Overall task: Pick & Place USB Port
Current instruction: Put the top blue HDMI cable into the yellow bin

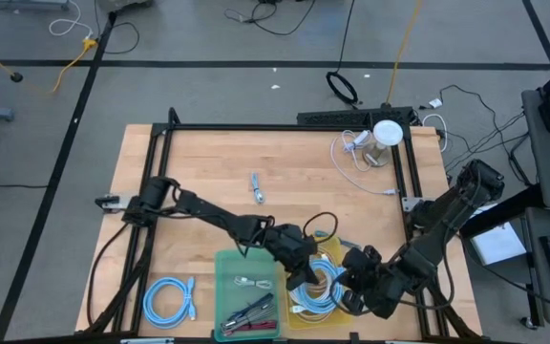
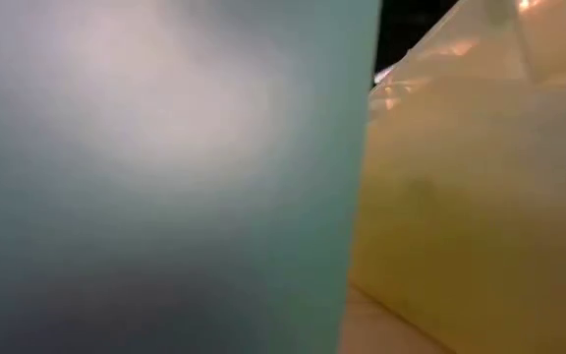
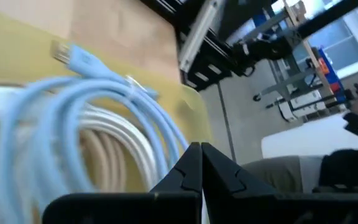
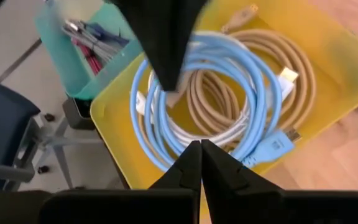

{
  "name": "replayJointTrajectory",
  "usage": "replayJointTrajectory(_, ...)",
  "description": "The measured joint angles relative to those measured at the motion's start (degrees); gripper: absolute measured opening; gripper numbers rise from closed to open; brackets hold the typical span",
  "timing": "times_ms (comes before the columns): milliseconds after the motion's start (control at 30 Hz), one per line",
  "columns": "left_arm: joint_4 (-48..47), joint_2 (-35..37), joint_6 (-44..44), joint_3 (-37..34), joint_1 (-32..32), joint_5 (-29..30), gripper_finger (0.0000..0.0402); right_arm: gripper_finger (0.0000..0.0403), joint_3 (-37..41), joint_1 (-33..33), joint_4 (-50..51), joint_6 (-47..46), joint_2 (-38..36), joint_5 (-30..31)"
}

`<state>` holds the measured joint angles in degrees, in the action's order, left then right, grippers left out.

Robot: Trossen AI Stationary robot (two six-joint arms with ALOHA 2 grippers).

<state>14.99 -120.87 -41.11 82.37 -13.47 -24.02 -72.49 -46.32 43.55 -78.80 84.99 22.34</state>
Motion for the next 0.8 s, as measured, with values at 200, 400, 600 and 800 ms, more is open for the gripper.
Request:
replayJointTrajectory(200, -0.92, -1.43, -0.17, -0.02, 2.71, 2.55, 0.0000, 0.0000, 0.00, 0.02, 0.00, -1.55, 0.00, 3.41)
replayJointTrajectory(400, -5.85, -1.56, 1.87, 0.02, 2.71, 3.65, 0.0000, 0.0000, 0.00, 0.34, 0.53, -2.04, 0.00, 5.98)
replayJointTrajectory(600, -13.12, -1.43, 4.29, 0.13, 1.21, 8.23, 0.0000, 0.0000, 0.00, 1.16, 1.62, -2.22, 0.00, 6.19)
replayJointTrajectory(800, -14.73, -1.43, 4.44, 0.13, 0.55, 10.19, 0.0000, 0.0000, 0.00, 1.37, 1.53, -2.13, 0.00, 7.16)
